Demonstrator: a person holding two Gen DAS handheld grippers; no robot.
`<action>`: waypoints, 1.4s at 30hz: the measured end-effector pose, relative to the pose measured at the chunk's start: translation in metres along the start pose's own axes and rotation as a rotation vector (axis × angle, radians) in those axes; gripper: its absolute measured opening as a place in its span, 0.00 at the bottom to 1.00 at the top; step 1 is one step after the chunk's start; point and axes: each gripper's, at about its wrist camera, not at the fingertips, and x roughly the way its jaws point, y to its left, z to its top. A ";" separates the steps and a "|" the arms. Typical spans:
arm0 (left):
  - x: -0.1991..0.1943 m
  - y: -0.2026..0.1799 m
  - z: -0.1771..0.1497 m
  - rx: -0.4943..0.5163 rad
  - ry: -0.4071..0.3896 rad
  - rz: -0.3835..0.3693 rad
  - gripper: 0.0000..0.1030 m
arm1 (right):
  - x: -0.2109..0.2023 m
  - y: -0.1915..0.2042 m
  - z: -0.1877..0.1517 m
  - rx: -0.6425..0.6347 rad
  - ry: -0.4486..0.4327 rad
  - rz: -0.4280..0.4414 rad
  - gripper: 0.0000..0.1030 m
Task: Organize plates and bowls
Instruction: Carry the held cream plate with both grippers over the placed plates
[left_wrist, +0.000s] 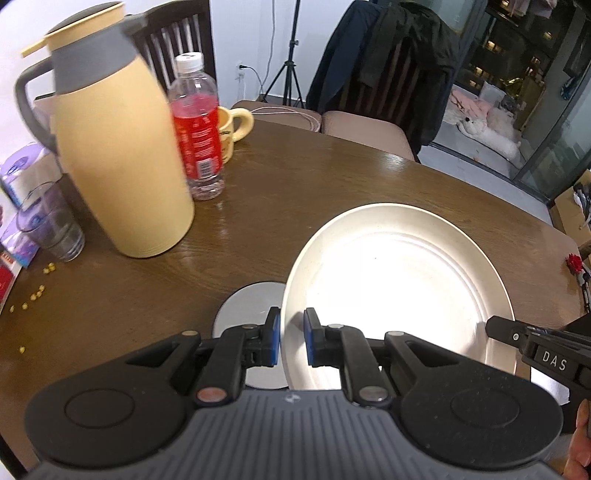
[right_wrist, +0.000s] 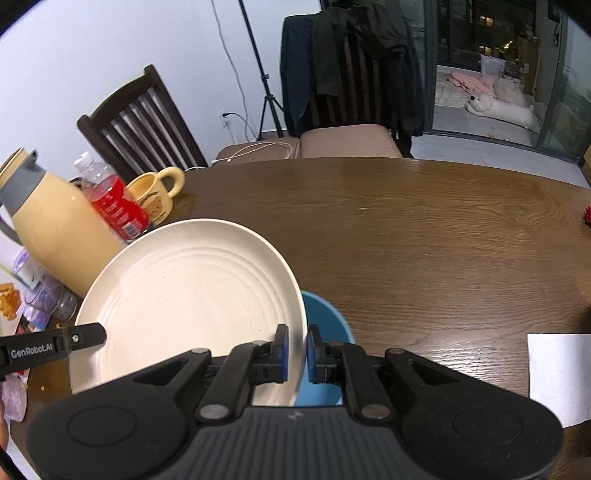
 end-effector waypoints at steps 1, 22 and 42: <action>-0.002 0.004 -0.001 -0.004 -0.001 0.002 0.13 | 0.001 0.003 -0.001 -0.005 0.001 0.003 0.09; -0.029 0.090 -0.039 -0.123 -0.011 0.064 0.13 | 0.009 0.086 -0.029 -0.135 0.036 0.073 0.09; -0.050 0.152 -0.078 -0.202 -0.002 0.117 0.13 | 0.018 0.147 -0.062 -0.224 0.071 0.133 0.09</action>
